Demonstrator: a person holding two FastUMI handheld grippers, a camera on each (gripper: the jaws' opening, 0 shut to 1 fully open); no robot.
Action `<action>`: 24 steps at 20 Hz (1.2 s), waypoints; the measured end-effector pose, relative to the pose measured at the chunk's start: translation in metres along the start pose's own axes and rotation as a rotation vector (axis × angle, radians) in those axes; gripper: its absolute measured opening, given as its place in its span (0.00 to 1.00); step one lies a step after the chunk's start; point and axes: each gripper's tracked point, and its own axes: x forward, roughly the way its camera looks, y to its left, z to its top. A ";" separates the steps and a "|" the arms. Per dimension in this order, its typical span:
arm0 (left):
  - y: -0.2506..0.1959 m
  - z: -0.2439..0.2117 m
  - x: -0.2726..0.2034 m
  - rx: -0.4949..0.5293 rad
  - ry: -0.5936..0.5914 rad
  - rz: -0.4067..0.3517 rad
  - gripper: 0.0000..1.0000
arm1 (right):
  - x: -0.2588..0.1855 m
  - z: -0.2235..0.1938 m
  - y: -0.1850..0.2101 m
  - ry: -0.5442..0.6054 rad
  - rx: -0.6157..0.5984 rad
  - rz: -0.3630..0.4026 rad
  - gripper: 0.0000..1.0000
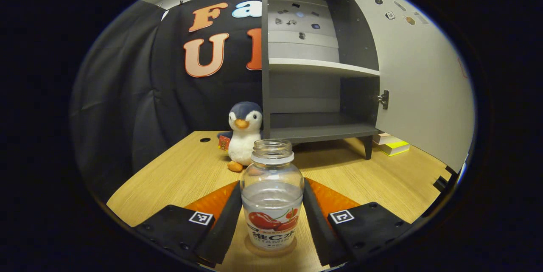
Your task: Open the cabinet door with the right hand, grasp the bottle in the cabinet with the left hand and place it on the coaster, then close the cabinet door with the right hand.
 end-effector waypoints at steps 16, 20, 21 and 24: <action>0.010 0.004 -0.017 0.025 -0.037 0.020 0.91 | 0.000 -0.019 0.008 0.040 0.039 0.047 0.36; 0.009 0.017 -0.017 0.057 -0.062 0.015 0.91 | -0.002 -0.019 0.013 0.034 0.045 0.060 0.36; 0.009 0.019 -0.018 0.071 -0.066 0.017 0.91 | -0.003 -0.019 0.014 0.032 0.045 0.064 0.36; 0.010 0.032 -0.022 0.098 -0.090 0.015 0.91 | -0.006 -0.014 0.019 0.014 0.053 0.082 0.36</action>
